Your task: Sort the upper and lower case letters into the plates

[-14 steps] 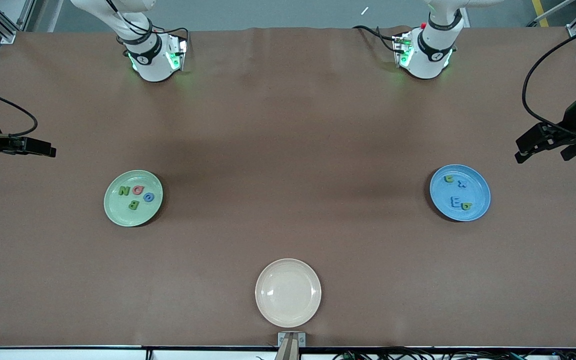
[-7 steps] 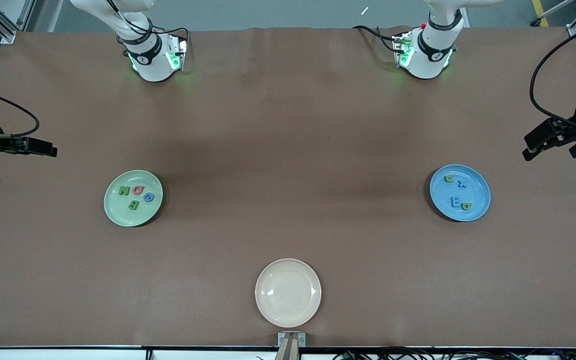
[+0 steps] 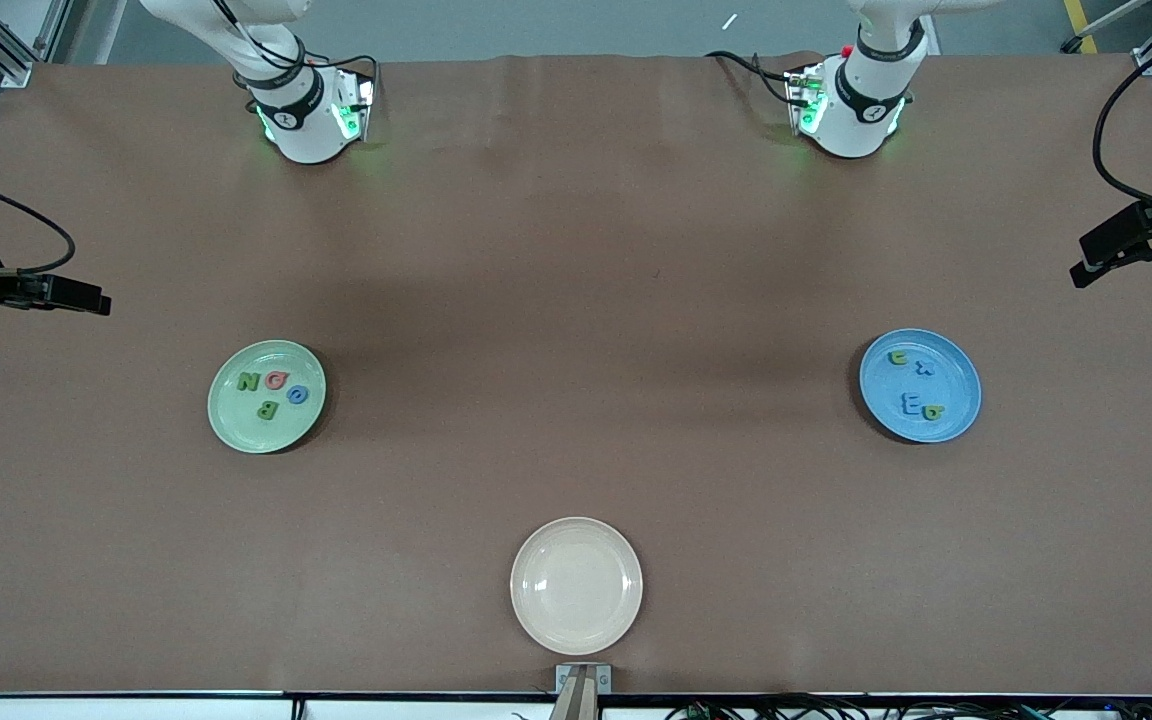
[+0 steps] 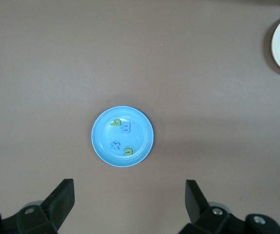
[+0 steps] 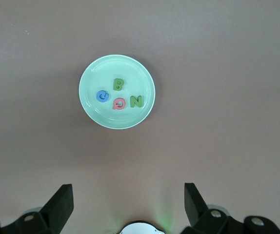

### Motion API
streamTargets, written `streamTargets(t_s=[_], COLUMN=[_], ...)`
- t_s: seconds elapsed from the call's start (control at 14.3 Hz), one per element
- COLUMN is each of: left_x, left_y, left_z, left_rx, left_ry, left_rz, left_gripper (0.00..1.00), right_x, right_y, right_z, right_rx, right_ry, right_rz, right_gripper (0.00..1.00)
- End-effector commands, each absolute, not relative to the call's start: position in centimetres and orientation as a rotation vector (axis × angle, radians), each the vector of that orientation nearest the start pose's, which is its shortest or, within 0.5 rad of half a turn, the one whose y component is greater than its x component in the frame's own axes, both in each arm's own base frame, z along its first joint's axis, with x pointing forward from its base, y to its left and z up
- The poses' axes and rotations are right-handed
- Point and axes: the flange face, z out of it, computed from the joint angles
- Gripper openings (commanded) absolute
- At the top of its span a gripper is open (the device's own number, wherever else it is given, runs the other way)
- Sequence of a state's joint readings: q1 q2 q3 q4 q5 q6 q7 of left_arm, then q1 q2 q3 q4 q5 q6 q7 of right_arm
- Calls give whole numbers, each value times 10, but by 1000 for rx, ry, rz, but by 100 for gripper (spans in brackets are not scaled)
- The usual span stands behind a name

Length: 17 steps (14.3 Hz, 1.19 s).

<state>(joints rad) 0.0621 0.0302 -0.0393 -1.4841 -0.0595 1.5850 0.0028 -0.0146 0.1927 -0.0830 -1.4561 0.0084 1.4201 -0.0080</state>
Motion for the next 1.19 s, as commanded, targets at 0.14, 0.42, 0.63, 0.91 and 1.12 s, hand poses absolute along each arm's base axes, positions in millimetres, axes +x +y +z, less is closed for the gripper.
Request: streamTargets(t_s=[0.14,0.42,0.63,0.91,1.12], left_x=[563,566,565,566,566], left_y=[0,-7,-14,-13,-10], left_z=[652,655,657,659,658], left_rx=[-3212,-3186,-3167,-3166,-3169], left_ry=[-9,20,54,51,47], left_rz=[-112,-149,-156,-175,-173], left_gripper=[100,100,100,100,100], right_x=[589,581,572,556,540], right_y=[-46,-47,-44,-41,-41], right_z=[604,610,612,627,622], right_rx=[-3146,-3115,-3109,-3103,-3096], right_ry=[126,123,118,109,109], right_rz=[201,256,324,306,274], right_gripper=[100,100,100,100,100])
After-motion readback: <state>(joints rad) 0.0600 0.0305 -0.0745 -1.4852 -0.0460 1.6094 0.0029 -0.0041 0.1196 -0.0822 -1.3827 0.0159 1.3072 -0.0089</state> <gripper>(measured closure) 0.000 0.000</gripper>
